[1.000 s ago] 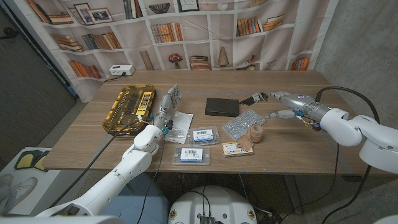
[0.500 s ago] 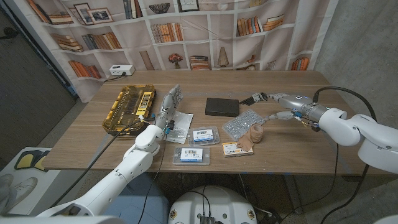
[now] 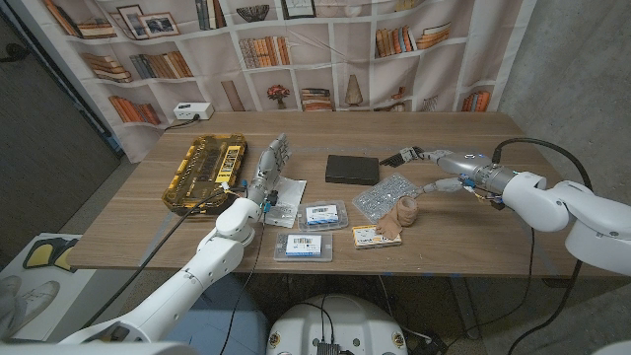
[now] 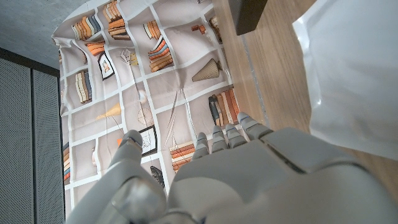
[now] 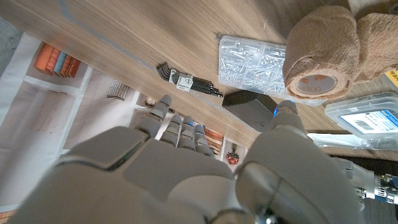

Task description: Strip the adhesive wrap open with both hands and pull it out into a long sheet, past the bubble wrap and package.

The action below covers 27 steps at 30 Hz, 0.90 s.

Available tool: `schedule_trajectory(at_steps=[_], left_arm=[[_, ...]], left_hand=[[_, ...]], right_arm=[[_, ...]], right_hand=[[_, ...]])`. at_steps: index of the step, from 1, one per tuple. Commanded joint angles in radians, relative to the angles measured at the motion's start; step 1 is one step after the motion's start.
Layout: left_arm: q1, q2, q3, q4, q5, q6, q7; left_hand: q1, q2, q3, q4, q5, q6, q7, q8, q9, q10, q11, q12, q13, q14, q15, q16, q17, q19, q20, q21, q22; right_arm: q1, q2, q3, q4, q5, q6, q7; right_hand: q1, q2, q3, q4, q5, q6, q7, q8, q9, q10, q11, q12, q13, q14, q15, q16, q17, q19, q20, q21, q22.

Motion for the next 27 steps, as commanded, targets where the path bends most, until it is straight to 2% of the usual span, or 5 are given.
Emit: schedule_trajectory(at_steps=[1, 7, 17, 21, 27], left_arm=[[-0.001, 0.002, 0.000, 0.001, -0.002, -0.006, -0.007], [-0.001, 0.001, 0.000, 0.004, -0.007, -0.004, -0.012], [0.004, 0.004, -0.002, 0.003, -0.010, -0.004, -0.013], [0.008, -0.011, -0.008, 0.013, -0.041, -0.024, -0.036], [0.008, -0.007, -0.007, 0.006, -0.033, -0.029, -0.036]], left_hand=[[0.008, 0.006, -0.005, 0.002, 0.005, 0.001, -0.001, -0.001, -0.001, 0.001, -0.001, 0.007, 0.003, -0.003, -0.003, 0.003, 0.003, -0.003, 0.005, 0.007, 0.004], [0.008, 0.006, -0.005, 0.002, 0.005, 0.001, -0.002, -0.002, -0.001, 0.001, -0.001, 0.007, 0.003, -0.003, -0.004, 0.003, 0.002, -0.004, 0.005, 0.007, 0.004], [0.009, 0.005, -0.006, 0.001, 0.005, 0.001, -0.002, -0.002, -0.001, 0.000, 0.000, 0.007, 0.003, -0.004, -0.004, 0.003, 0.002, -0.006, 0.005, 0.006, 0.004], [0.009, 0.005, -0.006, 0.001, 0.005, 0.001, -0.002, -0.002, -0.001, 0.001, 0.000, 0.007, 0.003, -0.004, -0.003, 0.003, 0.002, -0.006, 0.006, 0.006, 0.004], [0.009, 0.005, -0.006, 0.001, 0.005, 0.001, -0.001, -0.002, -0.001, 0.000, 0.000, 0.007, 0.003, -0.004, -0.003, 0.003, 0.002, -0.006, 0.006, 0.006, 0.004]], right_arm=[[0.028, -0.016, -0.021, -0.004, 0.039, 0.002, 0.035], [0.040, -0.028, -0.040, -0.015, 0.037, -0.013, 0.039], [0.067, -0.049, -0.073, -0.022, 0.056, -0.023, 0.046], [0.097, -0.053, -0.112, -0.028, 0.048, -0.039, 0.055], [0.137, -0.063, -0.159, -0.031, 0.048, -0.051, 0.063]], right_hand=[[0.021, 0.011, 0.019, 0.001, 0.004, -0.006, 0.016, 0.003, 0.004, -0.003, 0.013, -0.002, 0.002, -0.006, 0.014, -0.001, 0.002, -0.004, 0.012, -0.005, 0.003], [0.033, 0.024, 0.028, 0.001, 0.001, -0.009, 0.018, 0.002, 0.004, -0.006, 0.017, -0.004, 0.003, -0.011, 0.016, -0.003, 0.003, -0.010, 0.013, -0.006, 0.003], [0.042, 0.023, 0.032, -0.001, -0.005, -0.016, 0.020, -0.001, 0.004, -0.016, 0.021, -0.009, 0.003, -0.025, 0.019, -0.009, 0.002, -0.027, 0.017, -0.010, 0.003], [0.043, 0.023, 0.033, 0.000, -0.007, -0.020, 0.022, -0.003, 0.004, -0.017, 0.022, -0.010, 0.004, -0.026, 0.019, -0.010, 0.002, -0.029, 0.017, -0.010, 0.003], [0.048, 0.027, 0.036, 0.000, -0.008, -0.021, 0.023, -0.003, 0.004, -0.019, 0.022, -0.011, 0.004, -0.029, 0.019, -0.011, 0.002, -0.032, 0.017, -0.010, 0.004]])
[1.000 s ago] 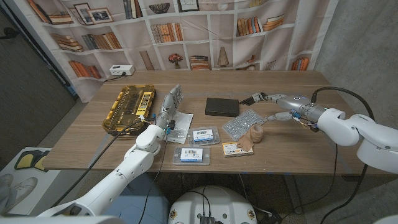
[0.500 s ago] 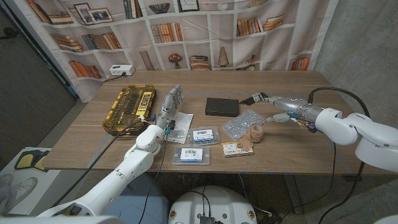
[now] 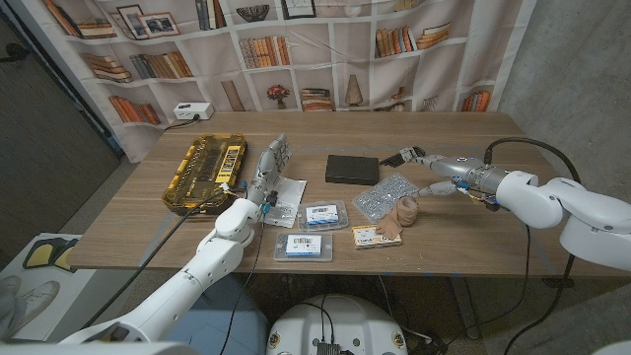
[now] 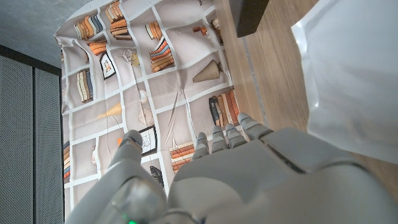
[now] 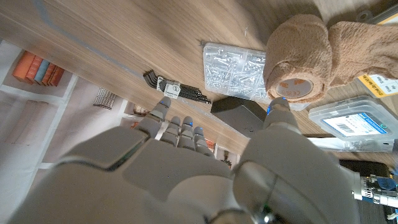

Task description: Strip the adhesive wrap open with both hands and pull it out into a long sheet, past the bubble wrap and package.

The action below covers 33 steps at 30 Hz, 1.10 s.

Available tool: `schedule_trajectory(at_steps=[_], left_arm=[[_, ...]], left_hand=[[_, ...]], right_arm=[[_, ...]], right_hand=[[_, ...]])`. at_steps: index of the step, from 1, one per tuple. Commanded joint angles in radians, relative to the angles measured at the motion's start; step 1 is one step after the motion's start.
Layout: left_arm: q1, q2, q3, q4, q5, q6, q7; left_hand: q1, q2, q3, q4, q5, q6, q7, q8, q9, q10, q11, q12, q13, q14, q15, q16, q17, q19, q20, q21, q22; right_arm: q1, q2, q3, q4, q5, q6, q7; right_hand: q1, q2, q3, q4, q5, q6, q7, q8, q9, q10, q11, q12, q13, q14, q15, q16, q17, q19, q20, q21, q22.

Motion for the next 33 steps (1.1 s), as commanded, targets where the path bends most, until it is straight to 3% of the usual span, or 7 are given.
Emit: schedule_trajectory(at_steps=[1, 18, 33], left_arm=[[0.005, -0.007, -0.006, 0.000, -0.016, -0.019, -0.016], [0.008, -0.015, -0.001, 0.008, -0.019, -0.020, -0.018], [0.015, -0.015, 0.001, -0.001, -0.016, -0.018, -0.012]], left_hand=[[0.007, 0.004, -0.006, 0.001, 0.005, 0.001, -0.001, -0.002, -0.001, 0.000, -0.001, 0.007, 0.003, -0.004, -0.003, 0.003, 0.002, -0.001, 0.000, 0.006, 0.004], [0.008, 0.004, -0.006, 0.001, 0.005, 0.002, -0.001, -0.001, -0.001, -0.001, 0.000, 0.006, 0.003, -0.005, -0.002, 0.003, 0.003, -0.001, 0.000, 0.006, 0.004], [0.008, 0.005, -0.007, 0.002, 0.005, 0.002, 0.000, -0.001, -0.001, 0.000, 0.000, 0.006, 0.003, -0.005, -0.002, 0.003, 0.003, -0.001, 0.000, 0.007, 0.004]], right_arm=[[0.068, -0.021, -0.081, -0.012, 0.005, -0.029, 0.017], [0.135, -0.077, -0.153, -0.042, 0.037, -0.068, 0.053], [0.177, -0.091, -0.209, -0.042, 0.047, -0.069, 0.051]], right_hand=[[0.015, 0.004, 0.009, 0.000, -0.003, -0.002, 0.004, -0.003, 0.004, -0.008, 0.004, -0.002, 0.004, -0.010, 0.000, -0.002, 0.003, -0.004, -0.003, -0.002, 0.004], [0.036, 0.019, 0.024, -0.002, -0.010, -0.013, 0.005, -0.005, 0.005, -0.012, 0.002, -0.003, 0.005, -0.019, -0.002, -0.003, 0.004, -0.015, -0.002, -0.001, 0.004], [0.052, 0.024, 0.033, -0.006, -0.012, -0.014, 0.005, -0.004, 0.005, -0.011, 0.002, -0.003, 0.006, -0.019, -0.003, -0.002, 0.004, -0.017, -0.003, 0.001, 0.003]])
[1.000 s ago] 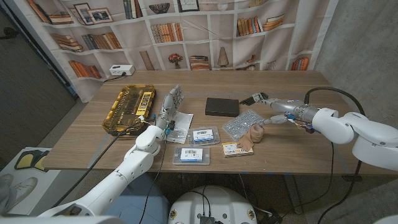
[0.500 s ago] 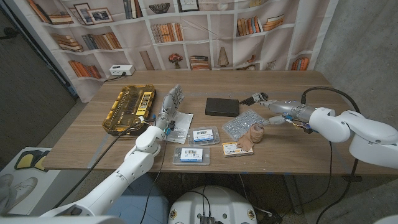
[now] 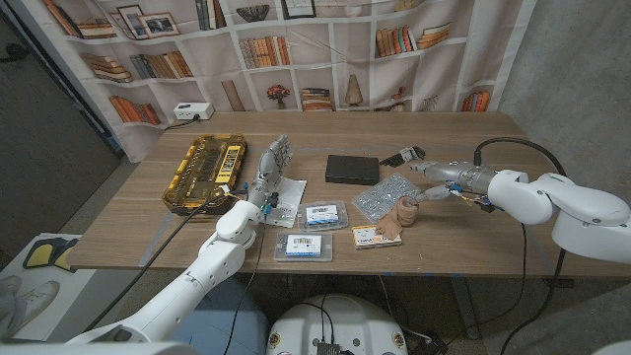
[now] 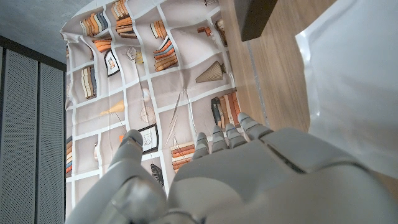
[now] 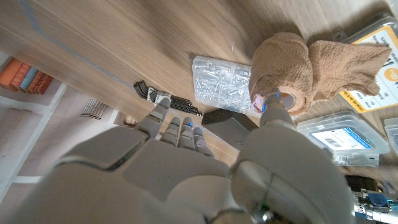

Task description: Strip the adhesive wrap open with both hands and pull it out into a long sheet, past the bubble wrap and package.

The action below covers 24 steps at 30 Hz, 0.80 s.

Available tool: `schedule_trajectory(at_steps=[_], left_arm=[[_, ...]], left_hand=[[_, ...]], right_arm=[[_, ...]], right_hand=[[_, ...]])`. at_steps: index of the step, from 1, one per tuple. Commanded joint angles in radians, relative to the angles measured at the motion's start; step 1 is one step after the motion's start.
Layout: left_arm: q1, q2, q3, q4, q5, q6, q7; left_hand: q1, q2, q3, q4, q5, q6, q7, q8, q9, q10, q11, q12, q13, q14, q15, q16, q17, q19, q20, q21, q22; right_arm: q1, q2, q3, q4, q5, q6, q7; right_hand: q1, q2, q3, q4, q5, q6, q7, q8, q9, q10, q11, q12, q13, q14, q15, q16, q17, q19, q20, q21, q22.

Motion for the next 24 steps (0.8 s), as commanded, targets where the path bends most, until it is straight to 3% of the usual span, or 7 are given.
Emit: schedule_trajectory(at_steps=[1, 11, 24], left_arm=[[0.007, -0.001, 0.002, -0.008, 0.001, 0.001, 0.005], [0.017, 0.004, -0.001, -0.021, 0.002, -0.003, 0.009], [0.032, 0.013, -0.007, -0.035, -0.003, -0.006, 0.009]], left_hand=[[0.006, 0.003, -0.007, 0.002, 0.005, 0.002, 0.000, -0.001, -0.001, 0.000, 0.000, 0.007, 0.003, -0.005, -0.002, 0.003, 0.003, -0.002, 0.000, 0.007, 0.004], [0.006, 0.003, -0.007, 0.002, 0.005, 0.009, 0.002, 0.001, -0.001, 0.000, -0.001, 0.007, 0.003, -0.005, -0.002, 0.003, 0.003, -0.002, 0.000, 0.007, 0.004], [0.006, 0.003, -0.007, 0.002, 0.005, 0.007, 0.003, -0.001, -0.001, 0.000, 0.001, 0.007, 0.003, -0.006, -0.002, 0.003, 0.003, -0.002, 0.000, 0.007, 0.004]], right_arm=[[0.057, -0.026, -0.072, -0.007, 0.017, -0.001, -0.002], [0.073, -0.029, -0.095, -0.014, 0.007, -0.009, -0.011], [0.117, -0.015, -0.142, -0.028, -0.034, -0.013, 0.045]], right_hand=[[0.015, 0.002, 0.011, -0.002, -0.002, -0.004, 0.003, 0.001, 0.005, -0.002, -0.002, 0.001, 0.000, -0.010, -0.005, 0.002, 0.004, -0.007, -0.003, 0.001, 0.003], [0.029, 0.006, 0.019, -0.004, -0.004, -0.003, 0.000, 0.003, 0.006, 0.001, -0.005, 0.003, 0.001, -0.011, -0.007, 0.002, 0.005, -0.007, -0.003, 0.002, 0.003], [0.054, 0.015, 0.034, -0.008, -0.004, 0.002, -0.008, 0.006, 0.005, 0.014, -0.012, 0.008, 0.003, -0.008, -0.016, 0.004, 0.005, -0.007, -0.005, 0.004, 0.003]])
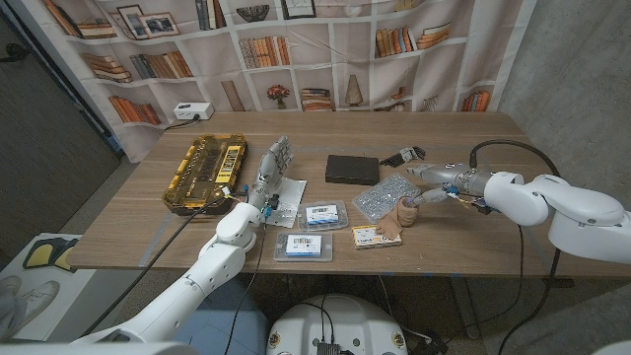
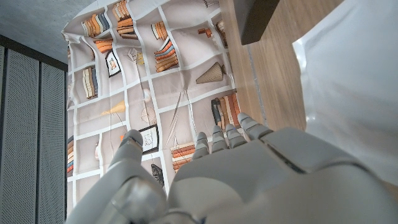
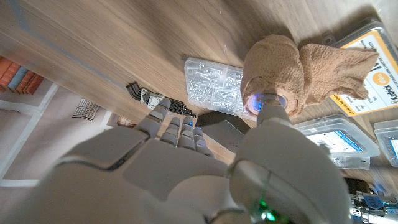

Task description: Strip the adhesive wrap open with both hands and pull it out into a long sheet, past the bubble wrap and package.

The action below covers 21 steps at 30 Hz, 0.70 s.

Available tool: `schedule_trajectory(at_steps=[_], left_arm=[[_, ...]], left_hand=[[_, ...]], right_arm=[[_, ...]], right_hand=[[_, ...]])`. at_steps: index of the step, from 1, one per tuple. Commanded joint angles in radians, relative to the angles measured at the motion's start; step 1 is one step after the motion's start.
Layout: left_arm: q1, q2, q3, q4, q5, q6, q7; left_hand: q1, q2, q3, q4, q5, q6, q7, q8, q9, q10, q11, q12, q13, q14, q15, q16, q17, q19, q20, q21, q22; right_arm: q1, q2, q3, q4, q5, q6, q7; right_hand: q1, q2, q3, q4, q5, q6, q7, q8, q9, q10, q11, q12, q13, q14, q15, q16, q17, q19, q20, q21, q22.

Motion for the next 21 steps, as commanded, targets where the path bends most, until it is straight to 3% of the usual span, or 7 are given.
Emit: schedule_trajectory(at_steps=[1, 15, 21], left_arm=[[0.012, 0.007, -0.006, -0.012, -0.003, -0.004, 0.001], [0.027, 0.005, -0.009, -0.015, -0.005, -0.015, 0.007], [0.032, 0.007, -0.011, -0.021, -0.004, -0.012, 0.015]], left_hand=[[0.006, 0.003, -0.003, -0.002, 0.005, 0.002, -0.003, -0.001, -0.001, -0.001, 0.001, 0.006, 0.003, -0.006, -0.002, 0.003, 0.003, -0.002, 0.000, 0.007, 0.004], [0.006, 0.004, -0.003, -0.002, 0.005, 0.002, -0.003, -0.001, -0.001, -0.001, 0.001, 0.006, 0.003, -0.006, -0.001, 0.004, 0.003, -0.001, 0.000, 0.007, 0.004], [0.006, 0.004, -0.003, -0.002, 0.005, 0.002, -0.003, -0.001, -0.001, -0.002, 0.000, 0.006, 0.003, -0.006, -0.001, 0.003, 0.003, -0.002, 0.001, 0.007, 0.004]], right_arm=[[0.036, 0.008, -0.037, -0.012, -0.030, -0.003, 0.043], [0.083, 0.039, -0.076, -0.006, -0.072, 0.024, 0.106], [0.087, 0.046, -0.080, 0.002, -0.078, 0.038, 0.112]], right_hand=[[0.017, 0.003, 0.012, -0.001, 0.000, -0.002, -0.003, 0.006, 0.006, 0.005, -0.003, 0.008, 0.003, -0.002, -0.012, 0.004, 0.005, 0.000, 0.002, 0.004, 0.003], [0.054, 0.010, 0.033, -0.006, 0.003, 0.008, -0.012, 0.011, 0.006, 0.018, -0.010, 0.014, 0.007, 0.015, -0.019, 0.011, 0.006, 0.011, 0.002, 0.008, 0.003], [0.064, 0.012, 0.045, 0.004, 0.003, 0.002, -0.054, 0.009, 0.008, 0.026, -0.042, 0.019, 0.015, 0.043, -0.054, 0.025, 0.016, 0.032, -0.002, 0.014, 0.003]])
